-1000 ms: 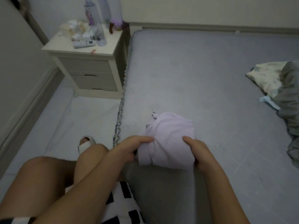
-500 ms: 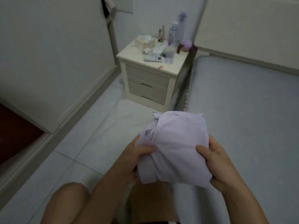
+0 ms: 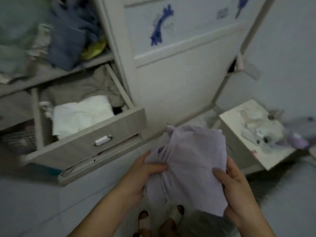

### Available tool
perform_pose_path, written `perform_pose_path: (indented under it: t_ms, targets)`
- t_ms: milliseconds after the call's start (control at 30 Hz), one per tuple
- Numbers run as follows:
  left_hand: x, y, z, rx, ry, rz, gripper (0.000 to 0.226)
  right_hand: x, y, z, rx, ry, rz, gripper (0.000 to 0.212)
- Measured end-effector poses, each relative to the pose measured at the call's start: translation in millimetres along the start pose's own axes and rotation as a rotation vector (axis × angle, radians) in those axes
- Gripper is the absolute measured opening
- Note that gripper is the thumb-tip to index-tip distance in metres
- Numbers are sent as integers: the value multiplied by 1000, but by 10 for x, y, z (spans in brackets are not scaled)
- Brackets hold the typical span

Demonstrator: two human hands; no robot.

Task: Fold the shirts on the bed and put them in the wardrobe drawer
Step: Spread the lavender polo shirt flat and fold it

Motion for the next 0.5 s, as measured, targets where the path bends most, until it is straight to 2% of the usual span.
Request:
perform_pose_path:
  t_ms: [200,367,500]
  targets:
    - [624,544,489,157,231,-134,46,-253,-442,-1062,126,-308,-63,49]
    - [660,687,943,307,388,-252,46,-771,-317,-1935,363,-531,-119,55]
    - [615,898,1553,313,519,-295,49,-1148,-90,-2681,412,-655,-112,53]
Point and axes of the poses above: each hand's wrist, its own x-axis away from the middle knuckle, its own z-axis out of the back of the hand, y = z × x, the point moved 4 cm from there along -x, towards the middle knuckle, and after that the axes turned 13 degrees about -x, right-handed, at the moved point
